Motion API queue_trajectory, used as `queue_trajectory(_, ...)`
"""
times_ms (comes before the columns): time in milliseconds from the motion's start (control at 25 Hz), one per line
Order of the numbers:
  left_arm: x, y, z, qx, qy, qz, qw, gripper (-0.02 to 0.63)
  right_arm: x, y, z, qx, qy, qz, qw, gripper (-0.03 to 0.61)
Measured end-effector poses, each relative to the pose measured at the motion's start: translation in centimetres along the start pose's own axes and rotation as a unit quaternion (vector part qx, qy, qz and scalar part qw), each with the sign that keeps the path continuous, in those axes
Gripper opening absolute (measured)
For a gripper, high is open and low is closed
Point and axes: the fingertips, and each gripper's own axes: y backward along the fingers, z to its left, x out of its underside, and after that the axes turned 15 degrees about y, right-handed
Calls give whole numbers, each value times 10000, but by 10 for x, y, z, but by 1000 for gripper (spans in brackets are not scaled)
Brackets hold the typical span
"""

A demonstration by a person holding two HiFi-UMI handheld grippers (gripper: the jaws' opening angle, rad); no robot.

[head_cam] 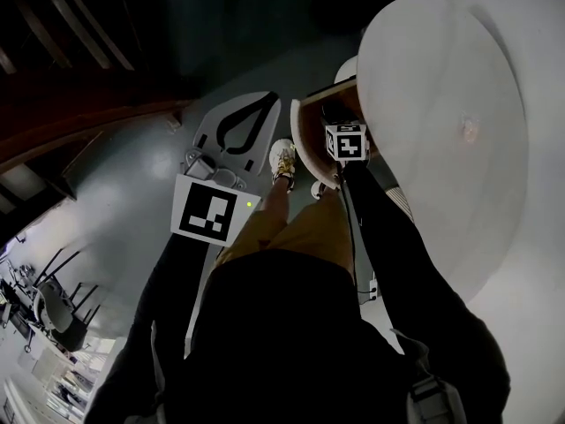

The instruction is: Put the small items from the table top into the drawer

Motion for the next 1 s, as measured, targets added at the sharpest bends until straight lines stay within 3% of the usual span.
queue_trajectory(400,17,4,-1,2,-115,276,9996,14,2,-26,4,-179,111,-23,9998,336)
queue_trajectory(520,18,5,1,-24,-66,258,9996,14,5,-25,9,-263,355,-3,9990,336)
queue_trajectory(720,12,3,-3,55,-66,143,9999,14,7,-9,17,-289,344,-86,9990,336)
queue_trajectory(1000,-2,-3,-16,257,-101,-98,9996,14,-24,52,61,-547,763,-848,9920,336)
